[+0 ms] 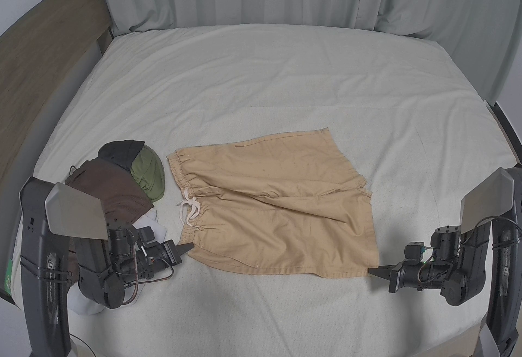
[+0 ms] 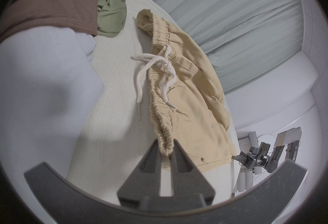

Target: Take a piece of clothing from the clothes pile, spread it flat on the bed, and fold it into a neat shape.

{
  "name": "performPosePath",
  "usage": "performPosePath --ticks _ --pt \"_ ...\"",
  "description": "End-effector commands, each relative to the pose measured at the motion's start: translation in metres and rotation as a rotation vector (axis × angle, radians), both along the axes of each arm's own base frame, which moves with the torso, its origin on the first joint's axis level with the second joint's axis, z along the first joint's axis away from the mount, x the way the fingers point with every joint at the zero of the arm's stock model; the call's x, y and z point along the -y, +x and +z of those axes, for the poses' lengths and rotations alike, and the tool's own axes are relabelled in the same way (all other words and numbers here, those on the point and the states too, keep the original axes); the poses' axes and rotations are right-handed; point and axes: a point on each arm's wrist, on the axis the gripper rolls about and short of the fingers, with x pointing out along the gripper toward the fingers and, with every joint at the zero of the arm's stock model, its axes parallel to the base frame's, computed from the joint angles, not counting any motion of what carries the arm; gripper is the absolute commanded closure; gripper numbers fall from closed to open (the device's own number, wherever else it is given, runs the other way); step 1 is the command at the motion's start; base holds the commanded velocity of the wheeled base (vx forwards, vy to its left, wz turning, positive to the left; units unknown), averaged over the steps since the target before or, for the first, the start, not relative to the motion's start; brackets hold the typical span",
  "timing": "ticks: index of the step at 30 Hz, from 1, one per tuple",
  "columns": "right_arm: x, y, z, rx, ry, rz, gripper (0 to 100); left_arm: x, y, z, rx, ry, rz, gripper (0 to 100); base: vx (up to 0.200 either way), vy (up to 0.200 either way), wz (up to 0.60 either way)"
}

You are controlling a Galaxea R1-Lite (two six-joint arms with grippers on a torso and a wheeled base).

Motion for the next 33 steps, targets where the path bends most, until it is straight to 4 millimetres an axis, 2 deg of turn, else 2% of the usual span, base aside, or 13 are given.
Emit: performPosePath --ticks 1,5,8,16,29,33 --pt "-0.002 -0.009 0.006 -0.012 0.001 0.011 100 -0.005 -0.014 0.024 0.033 0.020 -0.005 100 0.000 0.000 0.00" --pt "-0.003 -0.015 0.012 -0.014 0.001 0.021 100 -0.007 -0.032 0.045 0.046 0.019 -0.014 100 0.000 0.000 0.00" --pt "-0.002 -0.017 0.012 -0.019 0.003 0.019 100 -0.008 -0.040 0.047 0.031 0.027 -0.005 100 0.000 0.000 0.00" --pt "0.000 -0.036 0.014 -0.069 -0.003 0.055 100 -0.013 -0.058 0.040 0.002 0.095 -0.048 100 0.000 0.000 0.00" --pt "0.002 -0.052 0.013 -0.125 -0.013 0.057 100 -0.017 -0.079 0.029 -0.083 0.142 -0.070 100 0.000 0.000 0.00" --pt "0.002 -0.054 0.012 -0.139 -0.016 0.057 100 -0.021 -0.081 0.017 -0.098 0.193 -0.091 100 0.000 0.000 0.00"
